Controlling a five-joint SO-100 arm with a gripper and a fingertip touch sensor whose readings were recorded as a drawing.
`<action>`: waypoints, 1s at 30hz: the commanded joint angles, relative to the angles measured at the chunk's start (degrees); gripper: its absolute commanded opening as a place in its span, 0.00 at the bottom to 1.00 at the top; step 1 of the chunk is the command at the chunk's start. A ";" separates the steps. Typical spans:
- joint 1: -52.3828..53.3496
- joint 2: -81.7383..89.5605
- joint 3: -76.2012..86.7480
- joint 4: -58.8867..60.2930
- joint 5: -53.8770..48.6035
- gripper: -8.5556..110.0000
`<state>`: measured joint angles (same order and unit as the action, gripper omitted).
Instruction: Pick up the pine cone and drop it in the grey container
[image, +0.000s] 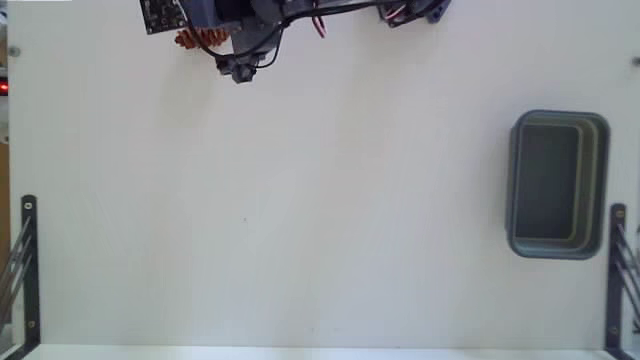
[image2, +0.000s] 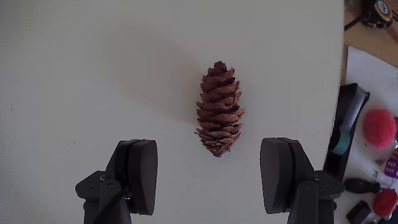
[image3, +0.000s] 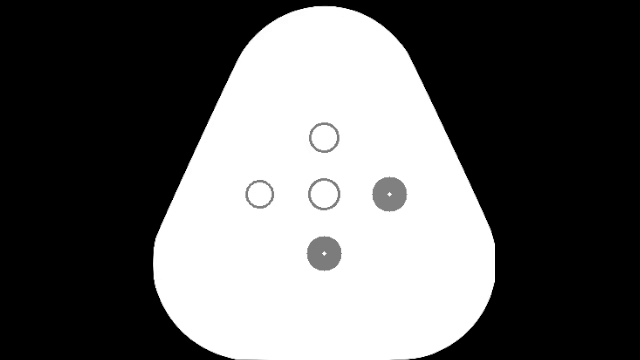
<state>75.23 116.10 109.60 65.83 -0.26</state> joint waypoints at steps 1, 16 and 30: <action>1.32 0.04 -3.44 -1.44 0.26 1.00; 1.32 -6.56 -7.40 -4.08 0.26 1.00; 1.32 -12.60 -11.68 -5.85 0.26 1.00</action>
<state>75.23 102.48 101.07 61.35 -0.18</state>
